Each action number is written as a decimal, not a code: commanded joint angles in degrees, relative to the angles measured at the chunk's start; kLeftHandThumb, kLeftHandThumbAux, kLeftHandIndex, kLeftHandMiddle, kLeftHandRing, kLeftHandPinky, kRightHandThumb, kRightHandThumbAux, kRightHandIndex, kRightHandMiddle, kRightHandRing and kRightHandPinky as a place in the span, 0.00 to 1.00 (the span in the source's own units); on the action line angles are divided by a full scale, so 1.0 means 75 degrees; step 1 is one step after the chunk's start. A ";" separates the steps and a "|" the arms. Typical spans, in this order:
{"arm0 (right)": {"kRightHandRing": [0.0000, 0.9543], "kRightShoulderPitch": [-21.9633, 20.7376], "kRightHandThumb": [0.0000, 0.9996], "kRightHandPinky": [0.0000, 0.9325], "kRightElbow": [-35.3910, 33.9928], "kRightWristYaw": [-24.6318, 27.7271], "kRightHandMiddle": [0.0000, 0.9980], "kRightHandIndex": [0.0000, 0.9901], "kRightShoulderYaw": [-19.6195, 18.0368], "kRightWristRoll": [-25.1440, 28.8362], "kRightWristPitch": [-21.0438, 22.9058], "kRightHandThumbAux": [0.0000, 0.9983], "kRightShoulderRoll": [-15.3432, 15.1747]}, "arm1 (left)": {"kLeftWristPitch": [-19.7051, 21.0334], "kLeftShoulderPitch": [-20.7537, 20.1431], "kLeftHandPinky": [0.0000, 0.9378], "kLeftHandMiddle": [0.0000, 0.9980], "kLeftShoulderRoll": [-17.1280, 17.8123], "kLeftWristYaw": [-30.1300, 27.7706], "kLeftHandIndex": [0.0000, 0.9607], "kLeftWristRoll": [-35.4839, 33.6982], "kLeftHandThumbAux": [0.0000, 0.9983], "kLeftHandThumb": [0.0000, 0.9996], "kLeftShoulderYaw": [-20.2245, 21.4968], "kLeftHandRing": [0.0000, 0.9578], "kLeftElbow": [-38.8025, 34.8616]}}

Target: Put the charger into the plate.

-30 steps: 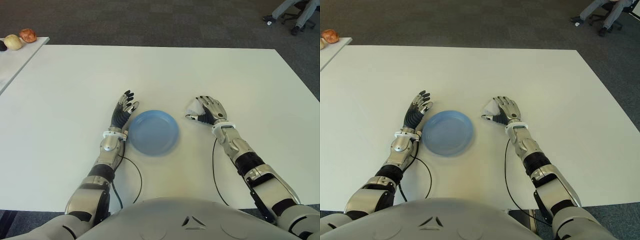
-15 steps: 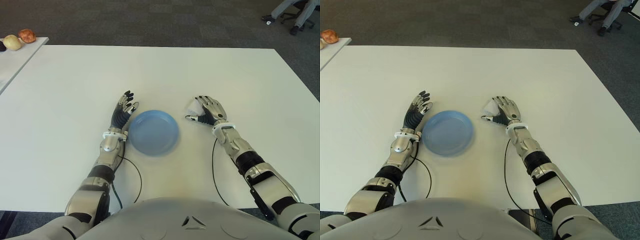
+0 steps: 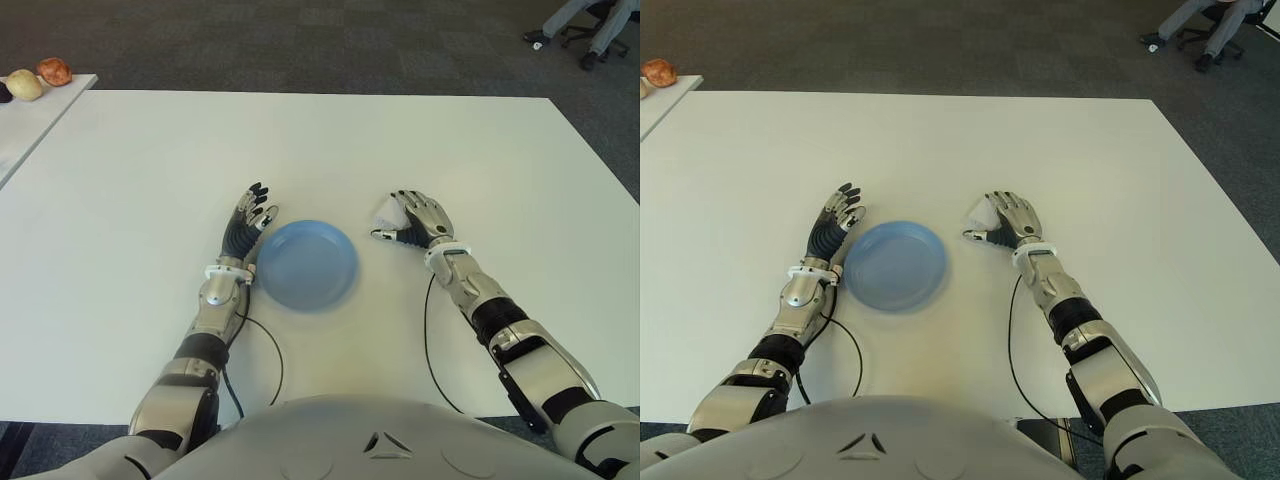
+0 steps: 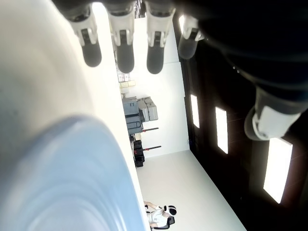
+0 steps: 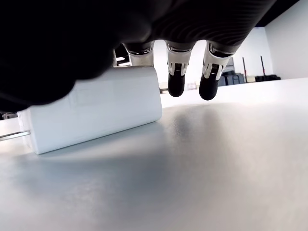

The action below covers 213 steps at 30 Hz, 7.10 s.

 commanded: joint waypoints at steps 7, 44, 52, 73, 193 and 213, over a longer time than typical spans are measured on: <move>0.00 -0.0006 0.31 0.00 0.0589 0.0378 0.00 0.00 0.0088 0.0273 0.0001 0.20 0.0132 | 0.0178 0.0765 0.15 0.15 -0.0062 -0.0132 0.08 0.0037 0.48 0.00 -0.0075 0.14 0.0320; 0.58 -0.0361 0.71 0.68 0.1256 -0.0789 0.52 0.40 -0.0008 0.0744 -0.1503 0.61 0.0118 | 0.0172 0.0775 0.15 0.15 -0.0040 -0.0027 0.06 0.0094 0.50 0.00 -0.0064 0.15 0.0341; 0.72 -0.0442 0.73 0.77 0.1304 -0.0779 0.67 0.44 0.0074 0.0668 -0.1644 0.69 0.0063 | 0.0162 0.0771 0.14 0.14 -0.0030 -0.0009 0.06 0.0128 0.50 0.00 -0.0077 0.14 0.0343; 0.79 -0.0410 0.74 0.78 0.0848 0.0015 0.76 0.45 -0.0065 0.0961 -0.1565 0.70 -0.0012 | 0.0145 0.0745 0.14 0.15 -0.0043 -0.0112 0.07 0.0025 0.51 0.00 -0.0032 0.14 0.0414; 0.84 0.2019 0.85 0.88 -0.5353 0.2629 0.54 0.41 0.0126 0.0165 -0.0812 0.68 0.0839 | 0.0734 0.0376 0.08 0.14 -0.0823 -0.0933 0.09 -0.1394 0.50 0.00 0.0761 0.10 0.0503; 0.45 0.1588 0.60 0.46 -0.4671 0.2016 0.39 0.30 0.0477 -0.0429 -0.1520 0.55 0.0613 | 0.0870 0.0468 0.08 0.13 -0.0940 -0.1129 0.08 -0.1454 0.51 0.00 0.0892 0.10 0.0263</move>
